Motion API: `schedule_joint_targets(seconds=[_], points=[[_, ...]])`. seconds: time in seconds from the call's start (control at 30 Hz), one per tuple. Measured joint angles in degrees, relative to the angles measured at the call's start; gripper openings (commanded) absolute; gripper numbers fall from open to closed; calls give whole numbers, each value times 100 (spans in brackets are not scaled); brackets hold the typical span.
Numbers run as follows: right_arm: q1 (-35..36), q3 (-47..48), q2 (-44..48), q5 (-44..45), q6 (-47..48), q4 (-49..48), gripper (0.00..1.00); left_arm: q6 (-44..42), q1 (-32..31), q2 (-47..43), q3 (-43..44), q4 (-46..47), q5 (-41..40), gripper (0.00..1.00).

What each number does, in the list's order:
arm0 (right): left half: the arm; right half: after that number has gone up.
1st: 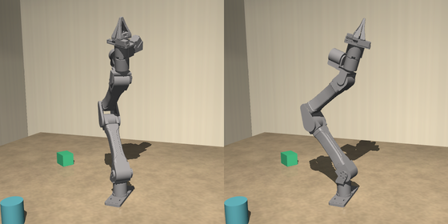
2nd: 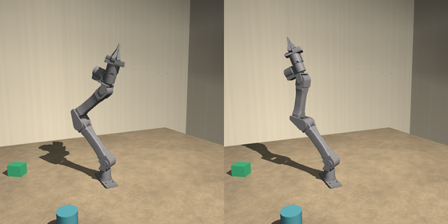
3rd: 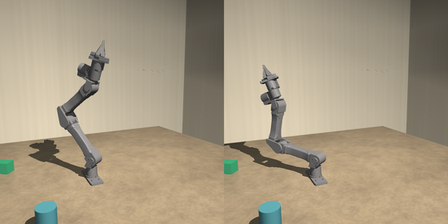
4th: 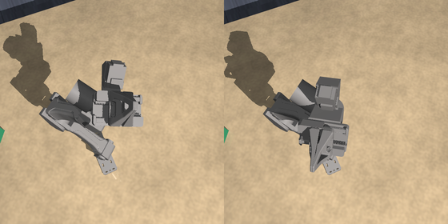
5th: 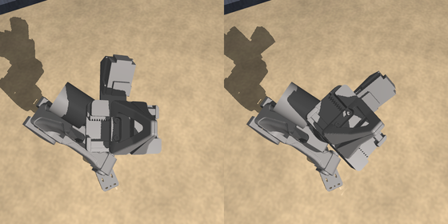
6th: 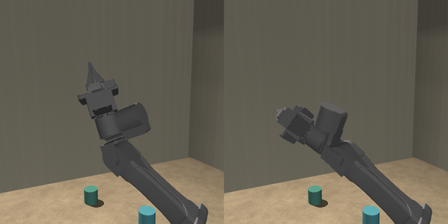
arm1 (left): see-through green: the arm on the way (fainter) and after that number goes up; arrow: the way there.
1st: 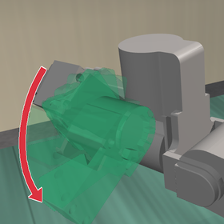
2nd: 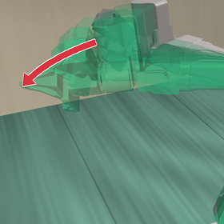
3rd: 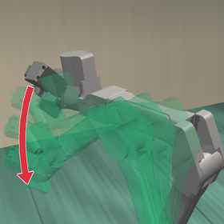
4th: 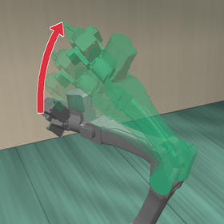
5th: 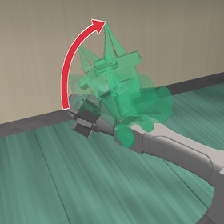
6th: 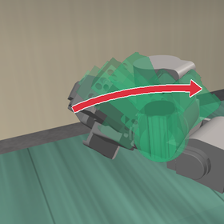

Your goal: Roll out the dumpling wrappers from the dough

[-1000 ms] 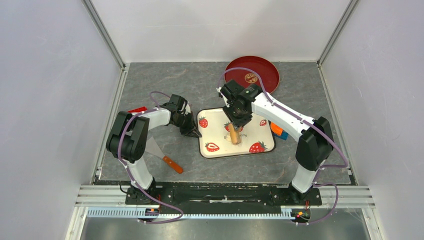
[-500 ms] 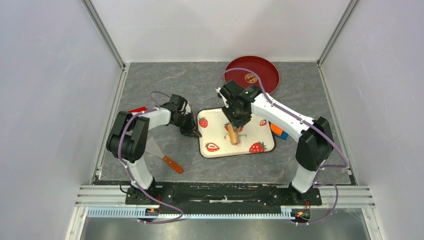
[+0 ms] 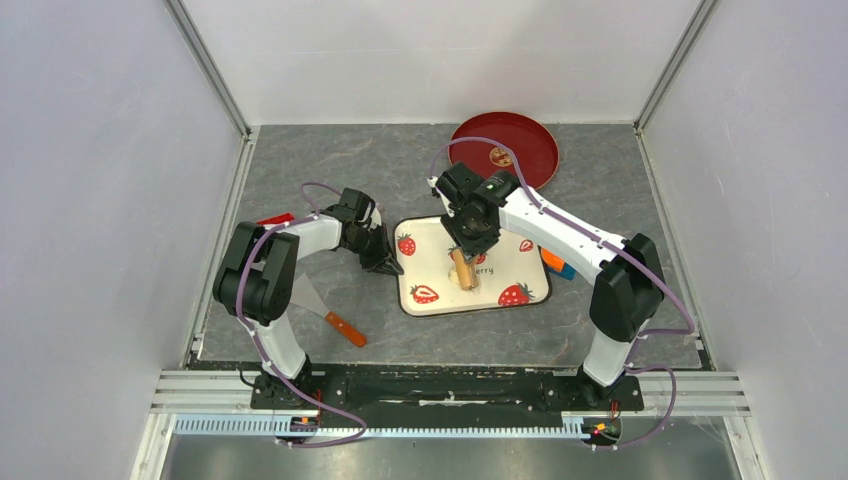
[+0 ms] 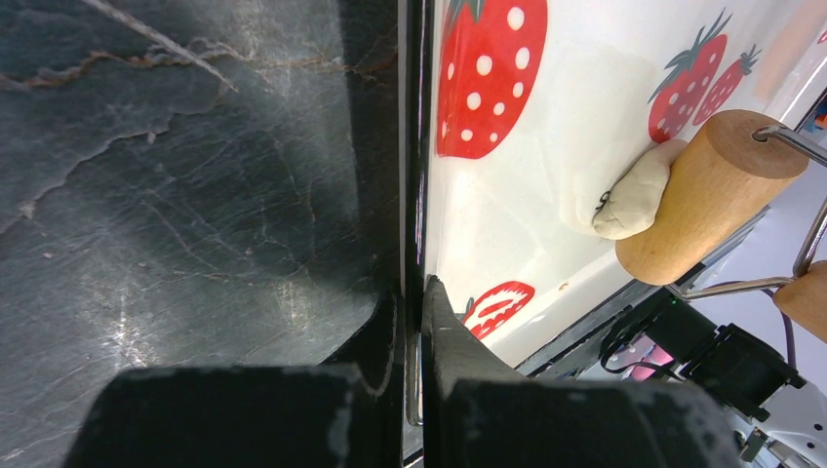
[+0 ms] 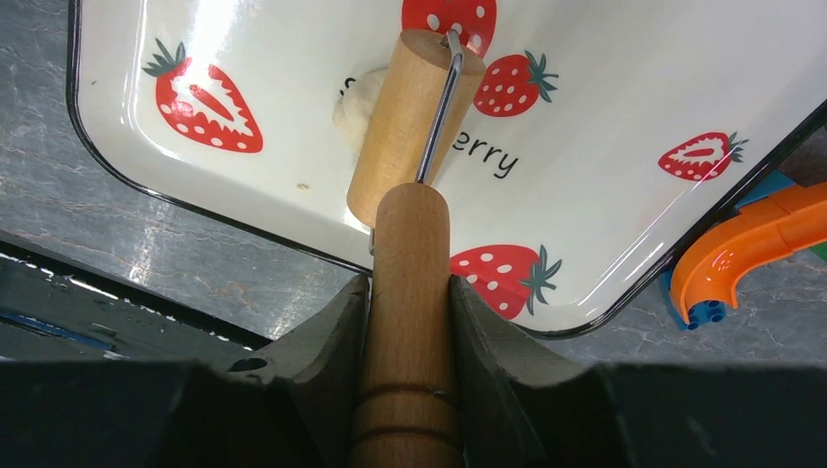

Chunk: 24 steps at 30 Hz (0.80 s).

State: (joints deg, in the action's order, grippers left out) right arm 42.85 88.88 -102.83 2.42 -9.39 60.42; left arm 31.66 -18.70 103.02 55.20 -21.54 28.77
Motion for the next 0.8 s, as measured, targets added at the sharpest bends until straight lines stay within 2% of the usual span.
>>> schedule_joint_targets(seconds=[0.8], points=[[20,55,-72,-133,2,-31,0,0,-4,0,4,-11,-13,2]])
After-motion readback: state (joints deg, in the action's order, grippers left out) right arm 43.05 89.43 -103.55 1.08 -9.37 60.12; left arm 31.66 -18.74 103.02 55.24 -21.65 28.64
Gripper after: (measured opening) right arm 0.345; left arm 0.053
